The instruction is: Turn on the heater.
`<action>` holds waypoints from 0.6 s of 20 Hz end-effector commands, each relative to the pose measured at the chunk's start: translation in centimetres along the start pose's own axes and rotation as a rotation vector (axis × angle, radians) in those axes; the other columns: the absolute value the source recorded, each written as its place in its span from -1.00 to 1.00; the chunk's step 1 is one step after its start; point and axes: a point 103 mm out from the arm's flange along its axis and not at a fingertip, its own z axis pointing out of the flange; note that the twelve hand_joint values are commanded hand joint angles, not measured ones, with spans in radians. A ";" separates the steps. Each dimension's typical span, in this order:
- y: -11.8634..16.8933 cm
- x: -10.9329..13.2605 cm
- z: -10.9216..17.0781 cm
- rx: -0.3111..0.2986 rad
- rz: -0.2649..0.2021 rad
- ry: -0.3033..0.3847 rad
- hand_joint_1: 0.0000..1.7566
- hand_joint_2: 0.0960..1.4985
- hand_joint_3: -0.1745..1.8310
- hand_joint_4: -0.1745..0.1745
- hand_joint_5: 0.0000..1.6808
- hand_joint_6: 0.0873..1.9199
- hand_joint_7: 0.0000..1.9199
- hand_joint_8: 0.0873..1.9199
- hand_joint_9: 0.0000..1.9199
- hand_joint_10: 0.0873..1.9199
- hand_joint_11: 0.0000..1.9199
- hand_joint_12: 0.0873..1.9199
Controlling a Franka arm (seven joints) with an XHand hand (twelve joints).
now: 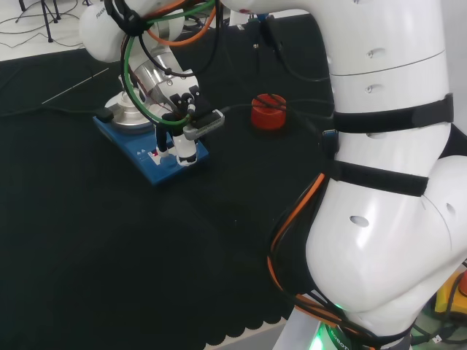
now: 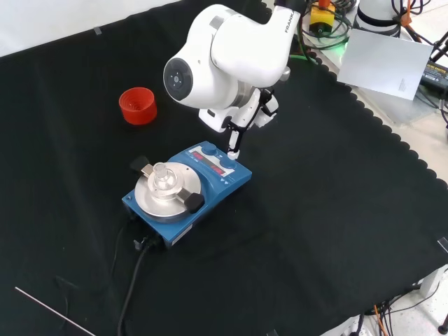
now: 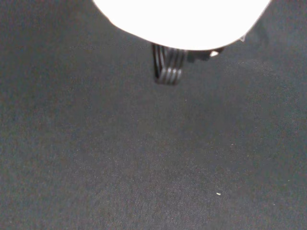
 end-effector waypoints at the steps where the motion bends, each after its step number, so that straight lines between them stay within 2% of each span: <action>1: 0.2 -0.4 0.3 0.003 -0.004 0.004 0.80 -0.43 0.58 -0.02 -0.49 -0.98 0.92 0.87 1.00 0.84 1.00 1.00; 12: 0.8 0.1 0.3 0.018 0.022 -0.015 0.80 -0.43 0.58 -0.02 -0.48 -0.98 0.92 0.87 1.00 0.84 1.00 1.00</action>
